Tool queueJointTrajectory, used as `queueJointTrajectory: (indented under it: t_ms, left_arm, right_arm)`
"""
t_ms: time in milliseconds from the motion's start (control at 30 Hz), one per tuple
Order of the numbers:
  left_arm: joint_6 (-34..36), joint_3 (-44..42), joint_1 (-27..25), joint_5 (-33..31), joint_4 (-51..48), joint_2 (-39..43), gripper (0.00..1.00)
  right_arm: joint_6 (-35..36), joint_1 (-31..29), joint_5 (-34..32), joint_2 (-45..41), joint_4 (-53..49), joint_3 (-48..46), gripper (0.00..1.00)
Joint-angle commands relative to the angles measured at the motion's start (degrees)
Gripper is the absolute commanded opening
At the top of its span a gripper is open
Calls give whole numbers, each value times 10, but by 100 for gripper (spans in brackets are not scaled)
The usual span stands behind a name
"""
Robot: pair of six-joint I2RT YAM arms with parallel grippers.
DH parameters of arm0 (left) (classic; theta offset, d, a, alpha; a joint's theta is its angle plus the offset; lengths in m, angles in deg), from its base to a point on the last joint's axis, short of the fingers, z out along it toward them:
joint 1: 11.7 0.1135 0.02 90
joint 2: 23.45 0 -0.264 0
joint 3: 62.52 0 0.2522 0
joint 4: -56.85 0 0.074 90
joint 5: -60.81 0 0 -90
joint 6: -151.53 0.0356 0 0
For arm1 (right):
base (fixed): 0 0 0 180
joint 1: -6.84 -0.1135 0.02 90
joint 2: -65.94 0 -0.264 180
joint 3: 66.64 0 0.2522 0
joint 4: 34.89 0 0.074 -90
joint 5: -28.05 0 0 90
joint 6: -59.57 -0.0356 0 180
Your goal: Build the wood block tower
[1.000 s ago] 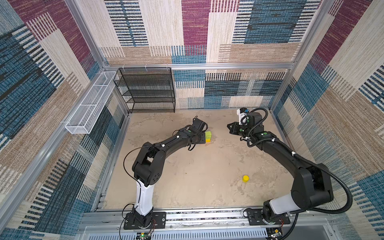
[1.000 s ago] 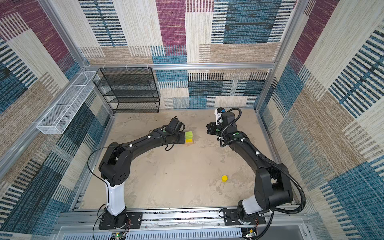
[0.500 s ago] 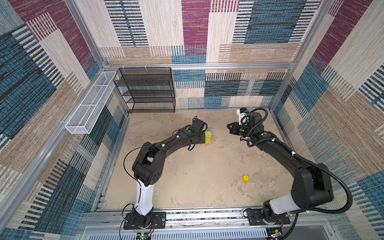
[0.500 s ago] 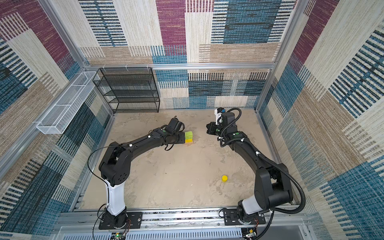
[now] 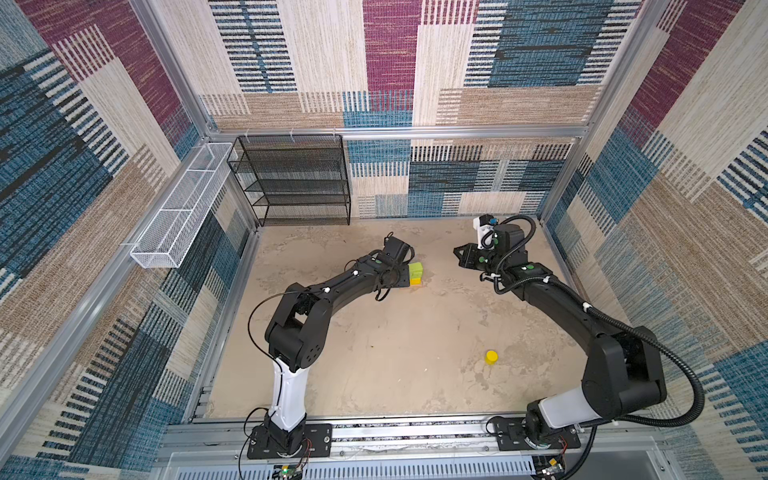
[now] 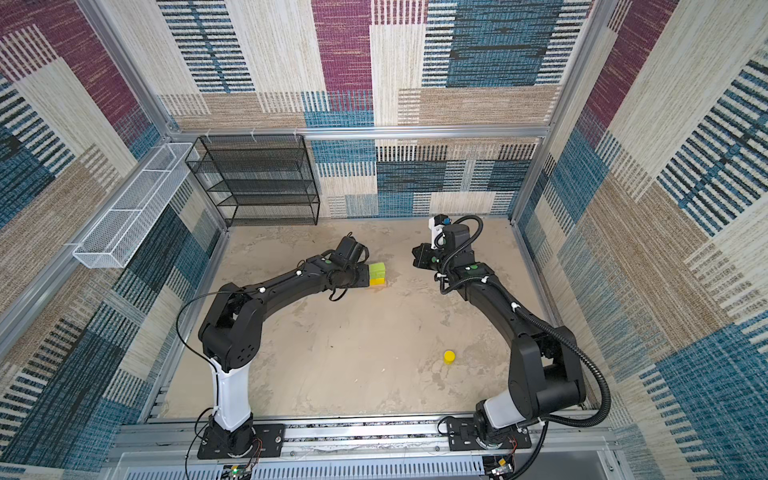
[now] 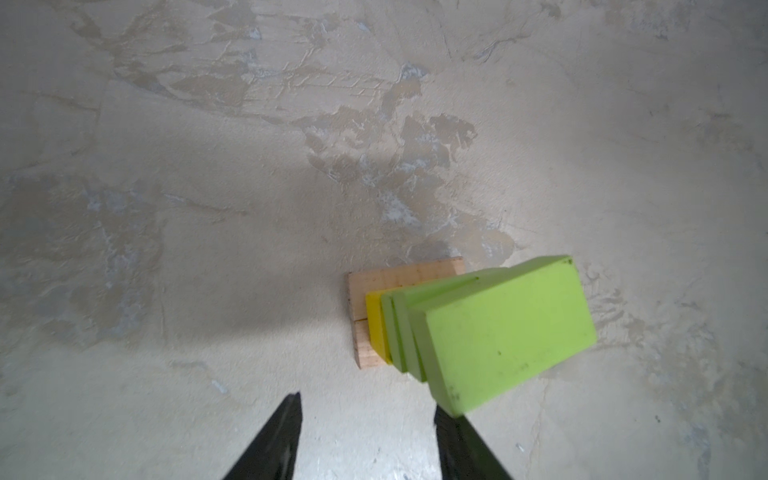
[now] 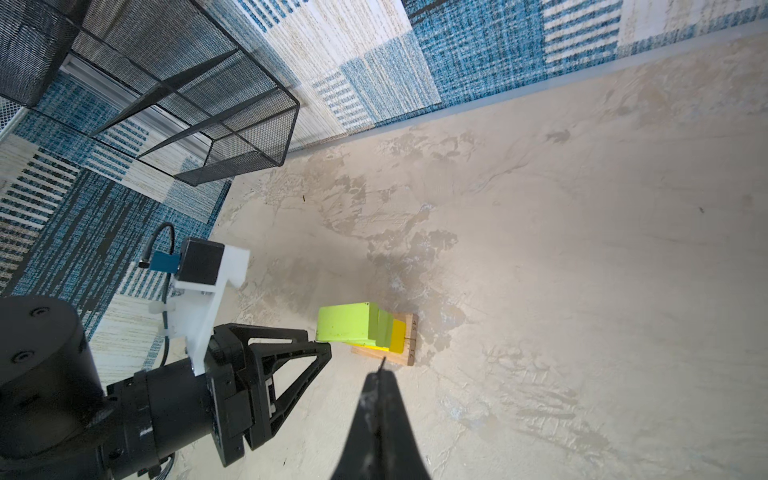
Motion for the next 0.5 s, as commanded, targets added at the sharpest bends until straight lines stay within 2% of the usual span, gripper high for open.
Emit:
queueJointTrajectory:
  t_ms: [0,467]
  left_arm:
    - [-9,6,1,-3,1,0,56]
    - [-11,11,3,0,0,-2,56]
  right_arm:
    - [-6,1,10,2,17,4,3]
    - [-6,1,12,2,18,4,3]
